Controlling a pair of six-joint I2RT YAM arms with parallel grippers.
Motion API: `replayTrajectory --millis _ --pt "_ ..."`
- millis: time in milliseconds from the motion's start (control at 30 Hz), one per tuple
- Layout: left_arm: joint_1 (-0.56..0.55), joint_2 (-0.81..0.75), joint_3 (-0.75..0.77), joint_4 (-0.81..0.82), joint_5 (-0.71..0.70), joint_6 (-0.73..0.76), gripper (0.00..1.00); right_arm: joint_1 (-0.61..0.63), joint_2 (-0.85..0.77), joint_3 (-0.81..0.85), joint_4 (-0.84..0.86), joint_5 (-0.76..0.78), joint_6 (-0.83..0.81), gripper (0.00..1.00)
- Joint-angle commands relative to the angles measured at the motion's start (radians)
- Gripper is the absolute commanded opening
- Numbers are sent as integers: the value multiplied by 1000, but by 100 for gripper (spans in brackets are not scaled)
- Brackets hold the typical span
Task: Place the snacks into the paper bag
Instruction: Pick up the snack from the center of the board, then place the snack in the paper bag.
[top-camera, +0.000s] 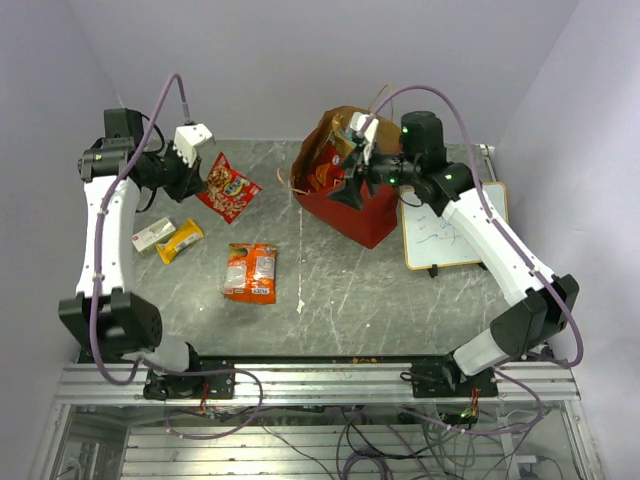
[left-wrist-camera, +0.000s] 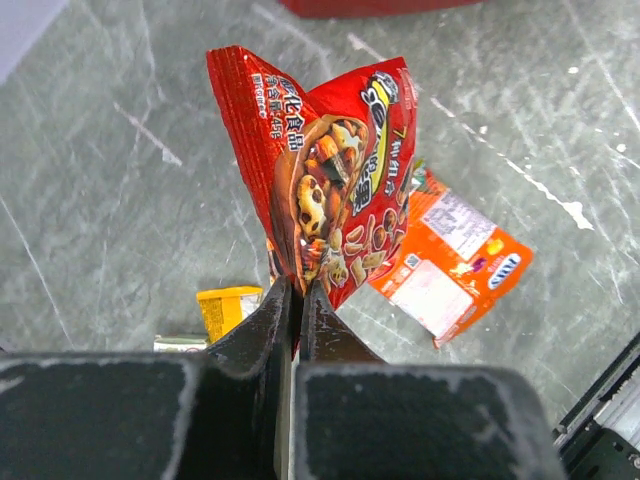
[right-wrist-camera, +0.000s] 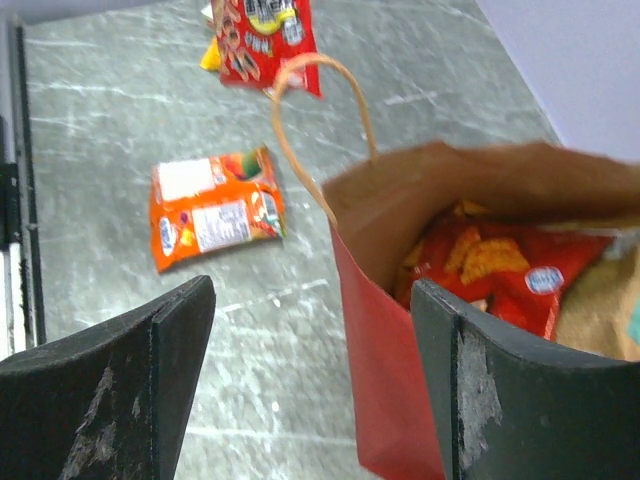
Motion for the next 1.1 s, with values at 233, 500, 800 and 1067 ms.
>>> replayTrajectory --millis 233,500,800,1067 --pt "-236 -287 -96 -48 -12 4 7 141 106 46 145 -161 198 80" --pt "-283 -352 -85 -22 64 -80 7 156 114 -37 297 -247 384 81" --pt "-331 -413 -158 180 100 -277 7 161 104 -120 447 -285 529 79" --pt "-338 -448 -233 283 106 -368 7 161 103 -142 519 -315 593 71"
